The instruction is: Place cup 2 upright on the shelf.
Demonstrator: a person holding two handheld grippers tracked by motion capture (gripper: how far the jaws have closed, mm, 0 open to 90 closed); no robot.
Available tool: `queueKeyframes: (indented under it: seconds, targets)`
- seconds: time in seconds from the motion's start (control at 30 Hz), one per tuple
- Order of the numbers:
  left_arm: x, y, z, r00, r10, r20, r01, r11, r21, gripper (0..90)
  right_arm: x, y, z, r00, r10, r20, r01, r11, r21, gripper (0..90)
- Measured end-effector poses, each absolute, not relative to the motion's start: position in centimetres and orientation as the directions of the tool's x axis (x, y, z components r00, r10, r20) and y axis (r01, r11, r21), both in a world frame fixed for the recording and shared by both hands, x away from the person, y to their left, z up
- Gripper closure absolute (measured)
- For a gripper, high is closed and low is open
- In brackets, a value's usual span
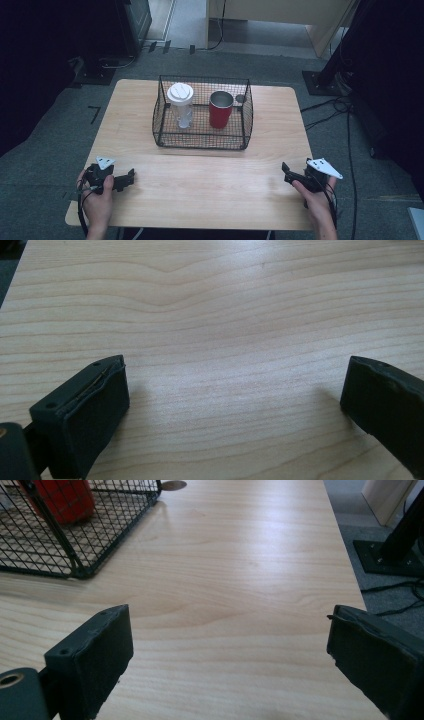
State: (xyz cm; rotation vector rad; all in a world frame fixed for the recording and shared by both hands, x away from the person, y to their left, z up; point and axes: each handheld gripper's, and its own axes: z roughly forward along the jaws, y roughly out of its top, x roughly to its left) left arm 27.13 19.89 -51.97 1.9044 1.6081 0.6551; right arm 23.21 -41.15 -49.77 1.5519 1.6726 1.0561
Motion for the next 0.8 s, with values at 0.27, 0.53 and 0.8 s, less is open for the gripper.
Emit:
queueKeyframes:
  seconds: [0.27, 0.53, 0.8]
  targets:
    - [27.1, 19.9, -52.0, 0.163, 0.987, 0.013, 0.715, -0.127, 0.687, 0.0, 22.1, -42.5, -51.0, -0.083, 0.994, 0.069, 0.545, -0.013, 0.838, 4.8]
    - [27.1, 19.9, -52.0, 0.162, 0.987, 0.013, 0.715, -0.126, 0.688, 0.0, 21.0, -43.8, -52.1, -0.042, 0.999, 0.033, 0.64, 0.001, 0.768, 5.2]
    - [27.1, 19.9, -52.0, 0.163, 0.987, 0.013, 0.715, -0.127, 0.687, 0.1, 20.9, -44.0, -52.7, -0.027, 1.0, 0.001, 0.678, 0.017, 0.735, 5.1]
